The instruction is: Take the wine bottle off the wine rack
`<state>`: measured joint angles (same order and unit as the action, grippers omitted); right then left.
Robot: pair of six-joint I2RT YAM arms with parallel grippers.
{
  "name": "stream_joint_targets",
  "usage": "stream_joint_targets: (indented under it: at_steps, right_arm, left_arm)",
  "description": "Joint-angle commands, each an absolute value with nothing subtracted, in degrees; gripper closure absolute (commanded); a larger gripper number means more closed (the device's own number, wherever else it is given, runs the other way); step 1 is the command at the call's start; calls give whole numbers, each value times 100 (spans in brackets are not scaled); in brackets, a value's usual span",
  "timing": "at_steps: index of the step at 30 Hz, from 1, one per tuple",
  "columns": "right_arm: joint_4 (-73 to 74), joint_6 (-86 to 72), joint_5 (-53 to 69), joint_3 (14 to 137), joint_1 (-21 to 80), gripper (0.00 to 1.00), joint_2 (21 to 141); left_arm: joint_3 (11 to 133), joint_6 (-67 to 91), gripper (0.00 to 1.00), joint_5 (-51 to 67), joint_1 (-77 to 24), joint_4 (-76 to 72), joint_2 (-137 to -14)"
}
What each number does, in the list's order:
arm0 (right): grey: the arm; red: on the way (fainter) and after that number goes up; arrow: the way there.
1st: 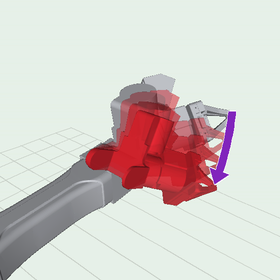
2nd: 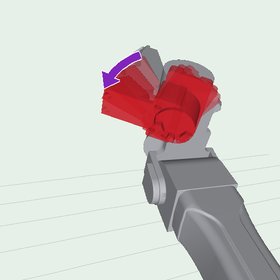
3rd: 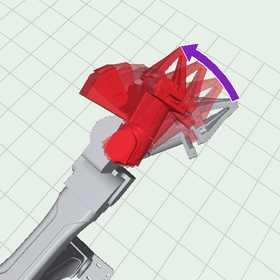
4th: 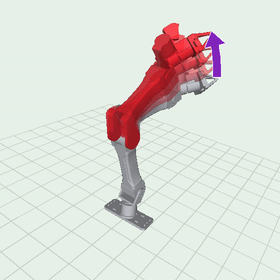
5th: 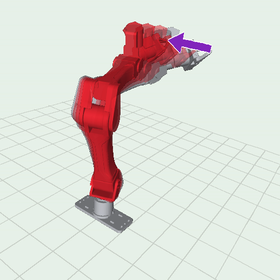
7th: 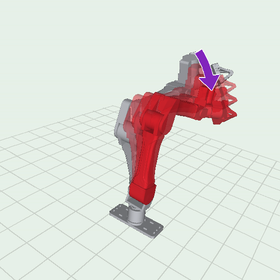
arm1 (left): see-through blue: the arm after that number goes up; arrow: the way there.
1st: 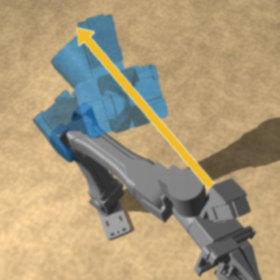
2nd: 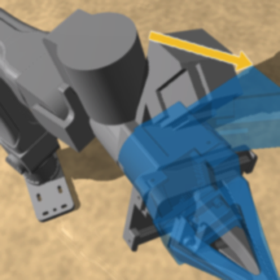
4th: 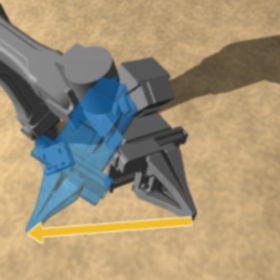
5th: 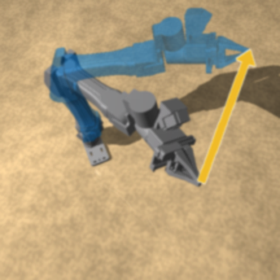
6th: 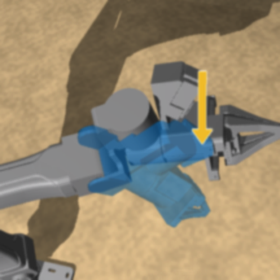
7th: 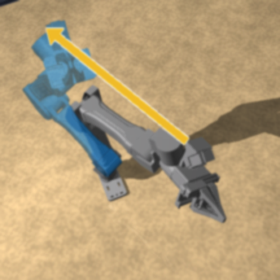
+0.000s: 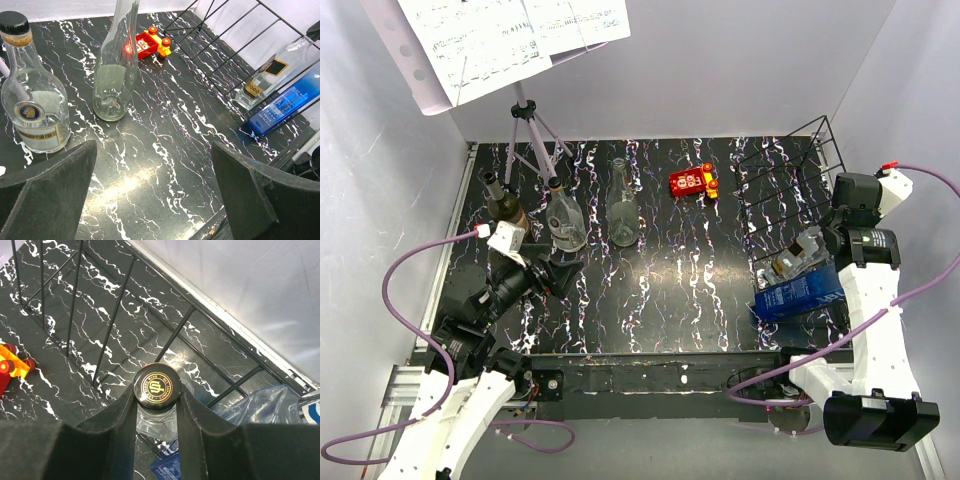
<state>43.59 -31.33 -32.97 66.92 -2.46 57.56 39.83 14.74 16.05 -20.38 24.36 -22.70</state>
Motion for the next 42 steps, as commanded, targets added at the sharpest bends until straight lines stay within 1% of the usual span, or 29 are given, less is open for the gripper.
stream_joint_targets:
  at_steps: [1,14,25,30,38,42]
  right_arm:
    - [3674,-3182,-3059,7093,-229,99,5414]
    - [3402,-2953,-2549,7269,-141,99,5239]
    - [2936,-2215,-1995,7163,-9,99,4931]
    - [2787,-1786,-1619,7190,351,99,4808]
    - [1961,-1188,-968,6882,992,99,4535]
    - [1505,-879,-257,6610,1282,99,4465]
  left_arm:
    - [4052,1397,2,1591,-2048,2417,-2250]
    - [4043,1389,2,1582,-2048,2426,-2189]
    - [4052,1389,2,1582,-2048,2426,-2180]
    - [4052,1389,2,1582,-2048,2417,-2171]
    - [4052,1389,2,1582,-2057,2417,-2171]
    - [4052,1389,2,1573,-2048,2417,-2180]
